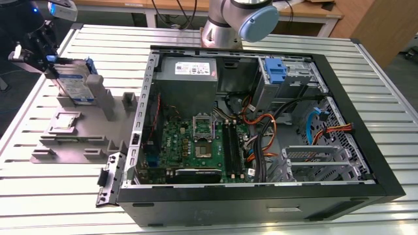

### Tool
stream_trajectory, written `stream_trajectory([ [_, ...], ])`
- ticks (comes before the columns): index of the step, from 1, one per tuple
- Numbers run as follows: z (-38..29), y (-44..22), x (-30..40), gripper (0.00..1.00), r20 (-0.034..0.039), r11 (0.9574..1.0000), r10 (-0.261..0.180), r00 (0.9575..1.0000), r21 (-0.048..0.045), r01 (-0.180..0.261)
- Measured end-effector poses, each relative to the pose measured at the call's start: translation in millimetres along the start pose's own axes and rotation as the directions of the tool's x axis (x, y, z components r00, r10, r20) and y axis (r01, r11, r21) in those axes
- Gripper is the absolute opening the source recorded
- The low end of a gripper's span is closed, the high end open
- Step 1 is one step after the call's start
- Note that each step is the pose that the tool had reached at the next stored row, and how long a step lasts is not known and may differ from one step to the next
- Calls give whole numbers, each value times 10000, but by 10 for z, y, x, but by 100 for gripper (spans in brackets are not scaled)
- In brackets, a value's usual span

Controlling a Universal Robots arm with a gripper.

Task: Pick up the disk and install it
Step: 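Pick up the disk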

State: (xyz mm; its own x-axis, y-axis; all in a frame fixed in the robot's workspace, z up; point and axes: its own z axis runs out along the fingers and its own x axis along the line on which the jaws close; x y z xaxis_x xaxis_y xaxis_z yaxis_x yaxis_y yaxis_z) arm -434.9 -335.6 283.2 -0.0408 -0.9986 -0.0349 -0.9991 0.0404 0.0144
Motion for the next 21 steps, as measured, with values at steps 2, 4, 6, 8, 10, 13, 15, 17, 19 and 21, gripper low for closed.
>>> stream_trajectory([
  [2,0,0,0,37,1,10000,17,10000,1,-17],
  [4,0,0,0,37,1,10000,34,10000,2,-34],
  [6,0,0,0,37,1,10000,52,10000,3,-52],
  [8,2,0,0,38,3,10000,69,10000,6,-69],
  [10,1,0,0,44,3,10000,88,10000,6,-88],
  [13,0,0,0,44,2,9999,114,9999,5,-114],
  [15,1,0,0,44,0,9999,119,9999,7,-119],
  [17,0,0,0,44,-5,9999,119,9999,10,-119],
  [19,0,0,0,44,-14,9999,119,9999,20,-119],
  [21,1,-5,-1,44,-16,9999,120,9999,24,-120],
])
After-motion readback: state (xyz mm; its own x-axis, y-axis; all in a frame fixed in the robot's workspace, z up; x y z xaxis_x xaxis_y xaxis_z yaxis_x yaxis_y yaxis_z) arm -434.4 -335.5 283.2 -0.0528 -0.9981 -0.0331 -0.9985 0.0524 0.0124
